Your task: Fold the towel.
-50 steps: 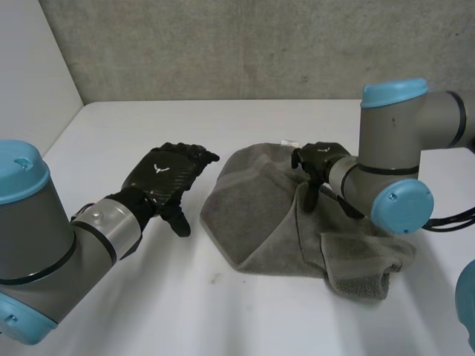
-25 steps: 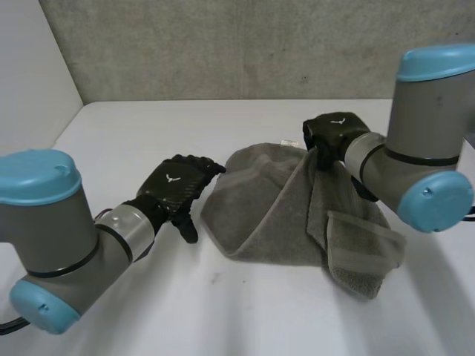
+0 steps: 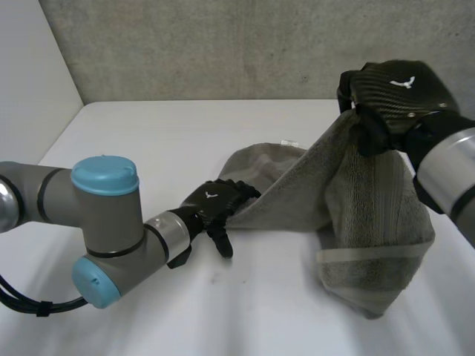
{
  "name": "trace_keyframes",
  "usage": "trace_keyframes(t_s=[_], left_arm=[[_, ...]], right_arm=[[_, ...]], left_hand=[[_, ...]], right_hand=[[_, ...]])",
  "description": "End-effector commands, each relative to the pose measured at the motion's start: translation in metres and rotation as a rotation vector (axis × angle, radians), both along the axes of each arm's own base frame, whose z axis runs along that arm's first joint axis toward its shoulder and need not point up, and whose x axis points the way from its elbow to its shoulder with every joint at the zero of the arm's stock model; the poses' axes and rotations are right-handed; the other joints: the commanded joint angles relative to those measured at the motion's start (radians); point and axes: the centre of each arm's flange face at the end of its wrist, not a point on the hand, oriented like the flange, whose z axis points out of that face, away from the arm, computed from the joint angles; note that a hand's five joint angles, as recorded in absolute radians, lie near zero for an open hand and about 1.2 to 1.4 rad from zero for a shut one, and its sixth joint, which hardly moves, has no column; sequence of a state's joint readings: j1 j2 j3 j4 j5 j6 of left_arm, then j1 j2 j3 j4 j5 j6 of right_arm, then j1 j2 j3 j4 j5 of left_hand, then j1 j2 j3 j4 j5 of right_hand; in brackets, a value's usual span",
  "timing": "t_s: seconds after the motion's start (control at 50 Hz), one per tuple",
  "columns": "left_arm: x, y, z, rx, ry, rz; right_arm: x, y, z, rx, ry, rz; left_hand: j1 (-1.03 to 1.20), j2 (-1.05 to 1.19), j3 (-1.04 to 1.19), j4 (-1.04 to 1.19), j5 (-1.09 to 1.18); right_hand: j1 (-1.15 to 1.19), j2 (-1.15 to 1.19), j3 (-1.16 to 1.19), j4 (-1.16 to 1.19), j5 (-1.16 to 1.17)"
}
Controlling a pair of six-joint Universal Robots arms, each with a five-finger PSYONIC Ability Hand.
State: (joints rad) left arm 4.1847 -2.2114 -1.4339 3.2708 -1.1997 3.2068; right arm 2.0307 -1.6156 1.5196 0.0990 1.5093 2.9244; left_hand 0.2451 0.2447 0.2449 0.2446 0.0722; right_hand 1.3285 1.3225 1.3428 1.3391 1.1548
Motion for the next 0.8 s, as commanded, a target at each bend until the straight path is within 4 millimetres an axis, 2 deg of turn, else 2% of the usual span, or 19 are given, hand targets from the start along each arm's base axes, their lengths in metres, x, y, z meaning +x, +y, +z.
trace_keyframes(t_s=[0.02, 0.06, 0.1, 0.12, 0.14, 0.22, 0.28, 0.32, 0.34, 0.38, 0.42, 0.44, 0.48, 0.52, 0.56, 0.6, 0.68, 0.78, 0.8], left_arm=[[-0.008, 0.003, -0.006, 0.011, -0.011, -0.016], [-0.009, 0.002, -0.007, 0.01, -0.011, -0.013], [-0.011, -0.003, -0.008, 0.003, -0.009, -0.002], [-0.011, -0.003, -0.008, 0.003, -0.009, -0.002], [-0.011, -0.009, -0.009, 0.0, -0.009, 0.03], [0.002, -0.026, 0.0, -0.034, -0.043, 0.216], [0.01, -0.029, 0.011, -0.049, -0.058, 0.272], [0.03, -0.022, 0.052, -0.108, -0.035, 0.34], [0.03, -0.022, 0.052, -0.108, -0.034, 0.34], [0.045, -0.013, 0.092, -0.203, 0.02, 0.348], [0.051, -0.006, 0.11, -0.265, 0.032, 0.341], [0.051, -0.006, 0.11, -0.265, 0.032, 0.34], [0.061, 0.009, 0.138, -0.398, 0.0, 0.317], [0.066, 0.017, 0.146, -0.455, -0.049, 0.305], [0.071, 0.023, 0.147, -0.498, -0.12, 0.291], [0.081, 0.034, 0.142, -0.555, -0.294, 0.252], [0.09, 0.036, 0.132, -0.562, -0.462, 0.207], [0.092, 0.024, 0.118, -0.524, -0.546, 0.185], [0.087, 0.014, 0.111, -0.508, -0.55, 0.181]], right_arm=[[-0.01, 0.017, 0.012, -0.049, -0.025, -0.004], [-0.012, 0.02, 0.012, -0.051, -0.024, -0.006], [-0.017, 0.024, 0.014, -0.06, -0.028, -0.014], [-0.017, 0.024, 0.014, -0.06, -0.028, -0.014], [-0.019, 0.024, 0.015, -0.063, -0.026, -0.021], [-0.025, 0.017, 0.014, -0.073, 0.004, -0.056], [-0.033, 0.006, 0.01, -0.075, 0.069, -0.089], [-0.037, 0.0, 0.001, -0.046, 0.152, -0.086], [-0.037, 0.0, 0.001, -0.046, 0.153, -0.086], [-0.035, -0.008, -0.018, 0.035, 0.229, -0.06], [-0.033, -0.012, -0.027, 0.07, 0.257, -0.049], [-0.033, -0.012, -0.027, 0.071, 0.257, -0.049], [-0.029, -0.015, -0.04, 0.128, 0.29, -0.034], [-0.029, -0.017, -0.045, 0.149, 0.301, -0.031], [-0.028, -0.016, -0.048, 0.169, 0.311, -0.024], [-0.028, -0.016, -0.063, 0.249, 0.368, -0.007], [-0.027, -0.018, -0.081, 0.338, 0.448, 0.032], [-0.019, -0.033, -0.097, 0.384, 0.522, 0.064], [-0.013, -0.04, -0.1, 0.379, 0.524, 0.079]], left_hand=[[0.209, 0.21, 0.209, 0.21, 0.207], [0.327, 0.327, 0.327, 0.327, 0.325], [0.951, 0.952, 0.952, 0.952, 0.95], [0.955, 0.955, 0.955, 0.955, 0.953], [1.149, 1.15, 1.149, 1.15, 1.148], [1.151, 1.152, 1.151, 1.152, 1.15], [1.151, 1.152, 1.151, 1.152, 1.15], [1.151, 1.152, 1.151, 1.152, 1.15], [1.151, 1.152, 1.151, 1.152, 1.15], [1.151, 1.152, 1.151, 1.152, 1.15], [1.151, 1.152, 1.151, 1.152, 1.15], [1.151, 1.152, 1.151, 1.152, 1.15], [1.151, 1.152, 1.151, 1.152, 1.15], [1.151, 1.152, 1.151, 1.152, 1.15], [1.151, 1.152, 1.151, 1.152, 1.15], [1.151, 1.152, 1.151, 1.152, 1.15], [1.151, 1.152, 1.151, 1.152, 1.15], [1.151, 1.152, 1.151, 1.152, 1.15], [1.151, 1.152, 1.151, 1.152, 1.15]], right_hand=[[0.068, 0.074, 0.053, 0.057, 0.067], [0.068, 0.074, 0.053, 0.057, 0.067], [0.068, 0.074, 0.053, 0.057, 0.067], [0.068, 0.074, 0.053, 0.057, 0.067], [0.068, 0.074, 0.053, 0.057, 0.067], [0.068, 0.074, 0.053, 0.057, 0.067], [0.068, 0.074, 0.053, 0.057, 0.067], [0.068, 0.074, 0.053, 0.057, 0.067], [0.068, 0.074, 0.053, 0.057, 0.067], [0.068, 0.074, 0.053, 0.057, 0.067], [0.068, 0.074, 0.053, 0.057, 0.067], [0.068, 0.074, 0.053, 0.057, 0.067], [0.068, 0.074, 0.053, 0.057, 0.067], [0.068, 0.074, 0.053, 0.057, 0.067], [0.068, 0.074, 0.053, 0.057, 0.067], [0.068, 0.074, 0.053, 0.057, 0.067], [0.068, 0.074, 0.053, 0.057, 0.067], [0.068, 0.074, 0.053, 0.057, 0.067], [0.068, 0.074, 0.053, 0.057, 0.067]])
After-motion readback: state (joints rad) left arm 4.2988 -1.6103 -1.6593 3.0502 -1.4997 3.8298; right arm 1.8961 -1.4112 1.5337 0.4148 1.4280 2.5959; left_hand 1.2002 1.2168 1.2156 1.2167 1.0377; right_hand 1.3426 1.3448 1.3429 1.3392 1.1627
